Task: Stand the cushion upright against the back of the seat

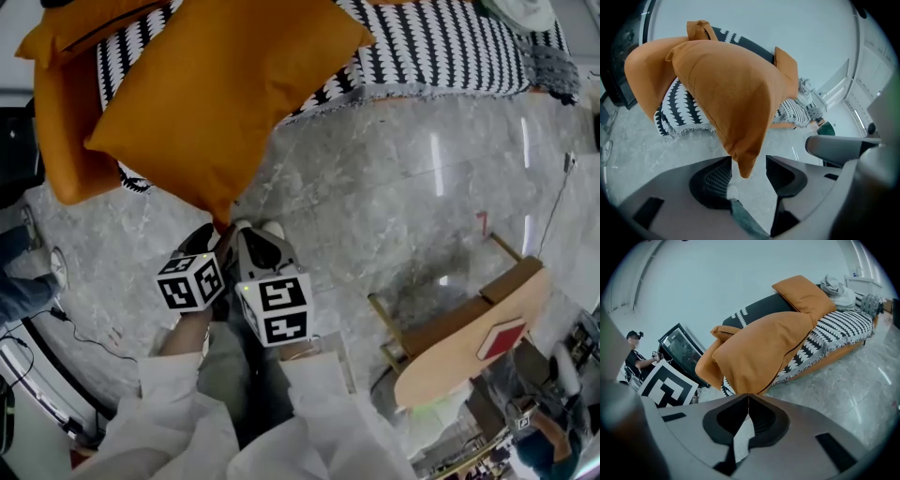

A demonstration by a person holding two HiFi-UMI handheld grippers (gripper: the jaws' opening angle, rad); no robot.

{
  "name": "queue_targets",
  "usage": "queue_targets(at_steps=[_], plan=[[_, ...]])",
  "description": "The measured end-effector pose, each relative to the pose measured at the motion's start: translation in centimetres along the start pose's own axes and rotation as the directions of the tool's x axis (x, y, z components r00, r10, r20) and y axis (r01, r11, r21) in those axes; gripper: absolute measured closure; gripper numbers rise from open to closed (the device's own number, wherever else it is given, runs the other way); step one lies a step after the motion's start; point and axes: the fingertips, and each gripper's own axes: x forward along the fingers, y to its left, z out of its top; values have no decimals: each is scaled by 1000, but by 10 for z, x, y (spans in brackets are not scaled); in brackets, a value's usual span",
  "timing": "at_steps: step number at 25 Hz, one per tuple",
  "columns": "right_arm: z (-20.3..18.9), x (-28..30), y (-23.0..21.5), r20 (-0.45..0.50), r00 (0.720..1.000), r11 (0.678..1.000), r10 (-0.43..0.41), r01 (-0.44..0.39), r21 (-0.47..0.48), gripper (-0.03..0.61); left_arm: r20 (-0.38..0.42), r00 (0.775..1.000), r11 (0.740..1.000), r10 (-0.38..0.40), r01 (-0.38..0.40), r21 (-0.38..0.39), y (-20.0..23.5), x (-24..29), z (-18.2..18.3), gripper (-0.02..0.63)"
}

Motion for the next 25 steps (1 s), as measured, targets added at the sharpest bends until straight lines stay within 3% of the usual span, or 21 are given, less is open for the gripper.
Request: queue_targets(at_steps=[4, 8, 12, 25], plan=[[-3, 3, -4, -8, 1000, 1000, -5, 5, -1, 566, -36, 999, 1000, 22, -22, 11, 3, 6, -7, 388], [-2, 8, -5, -13, 1000, 1000, -2, 1, -10, 566, -65, 998, 1000, -14, 15, 10, 1, 10, -14, 393], [1, 9, -2, -9, 1000, 1000, 7, -7, -18, 566, -64, 998, 1000, 5, -3, 25, 5, 11, -13, 508], [-3, 3, 11, -23, 999, 999, 30, -30, -29, 566, -35, 996, 996, -88, 88, 8, -5, -3, 1, 572]])
